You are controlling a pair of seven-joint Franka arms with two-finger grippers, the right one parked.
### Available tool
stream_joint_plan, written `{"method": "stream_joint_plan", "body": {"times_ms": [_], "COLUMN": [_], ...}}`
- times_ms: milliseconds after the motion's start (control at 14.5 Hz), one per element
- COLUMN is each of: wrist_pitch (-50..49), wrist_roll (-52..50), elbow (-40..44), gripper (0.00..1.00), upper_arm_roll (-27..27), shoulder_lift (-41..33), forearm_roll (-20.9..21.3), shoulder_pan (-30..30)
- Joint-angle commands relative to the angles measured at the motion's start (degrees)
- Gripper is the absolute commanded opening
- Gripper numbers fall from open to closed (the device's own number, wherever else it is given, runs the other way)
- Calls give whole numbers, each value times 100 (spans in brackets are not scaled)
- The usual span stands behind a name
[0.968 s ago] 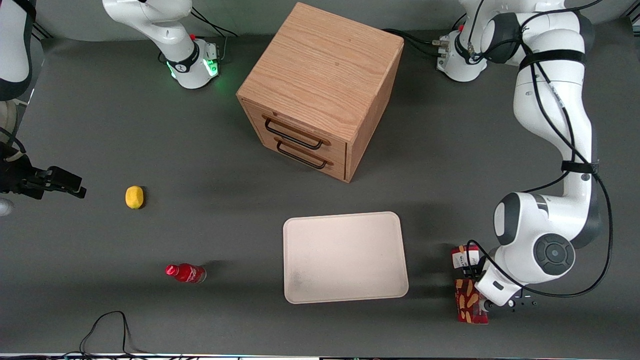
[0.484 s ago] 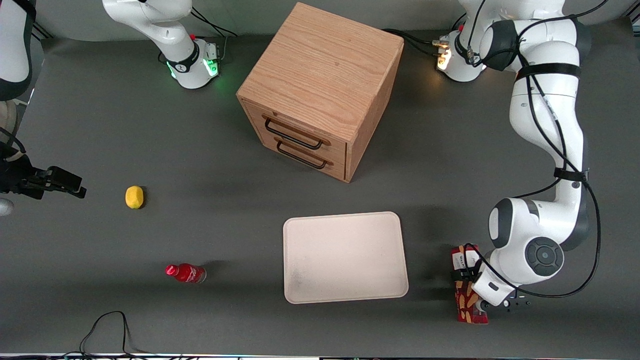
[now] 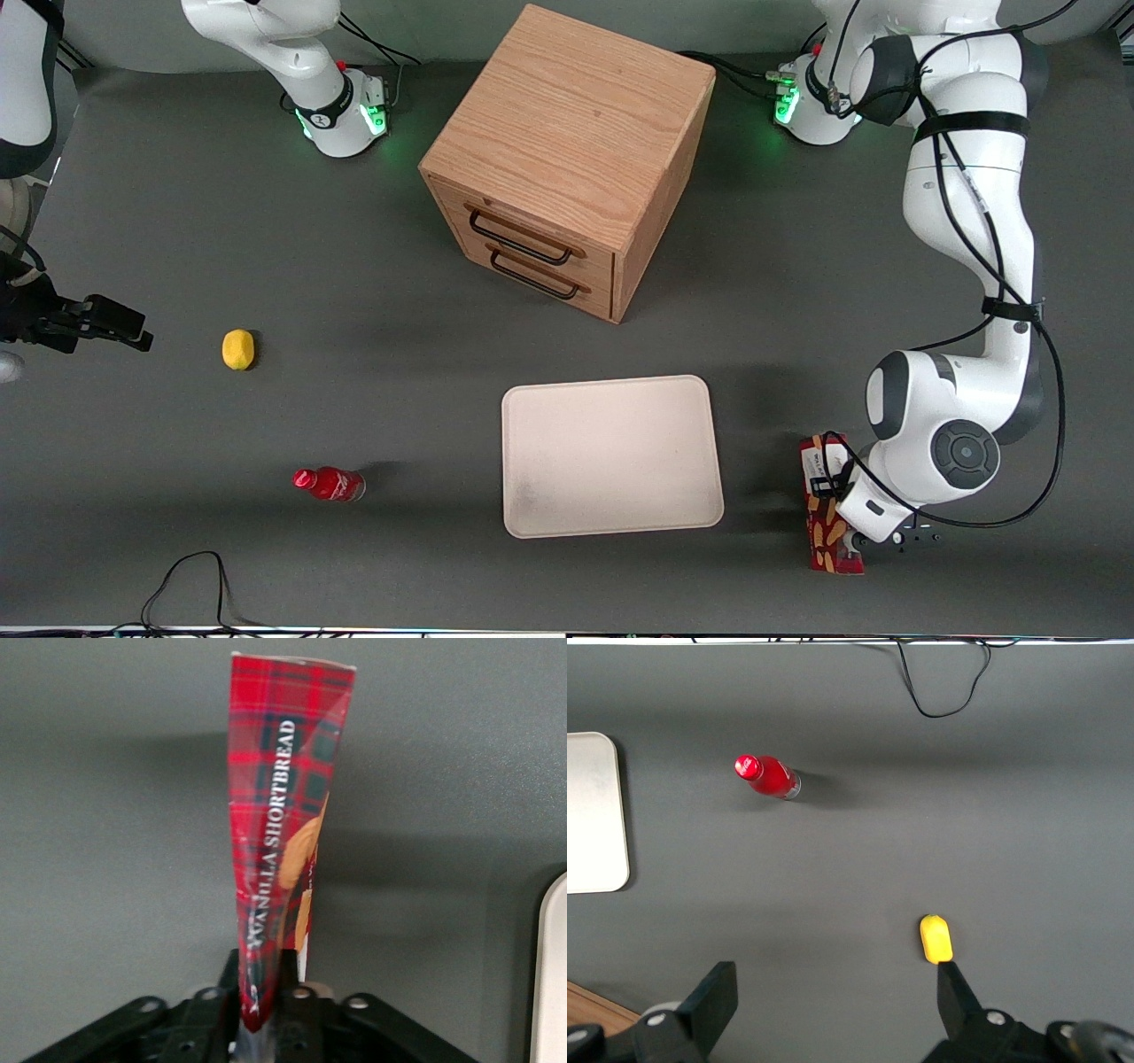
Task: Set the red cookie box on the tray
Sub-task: 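Close the left gripper on the shortbread box's end, then lift the shortbread box upright with the left gripper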
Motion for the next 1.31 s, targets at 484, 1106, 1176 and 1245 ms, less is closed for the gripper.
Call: {"method": "stream_joint_plan", "body": {"times_ms": [484,1106,1176,1245], "wrist_pitch": [-1475,-3594,-3709,-3771], "wrist_roll": [-124,-124,-124,-124], "elbow": [133,248,248,248], "gripper": [0,0,0,0], "upper_arm_roll": [22,22,22,22], "shoulder_lift": [-977,-2797,-2920,-2991], "forearm_roll": [-51,-51,-42,-42], "shoulder_pan": [-12,-12,-12,-4]}}
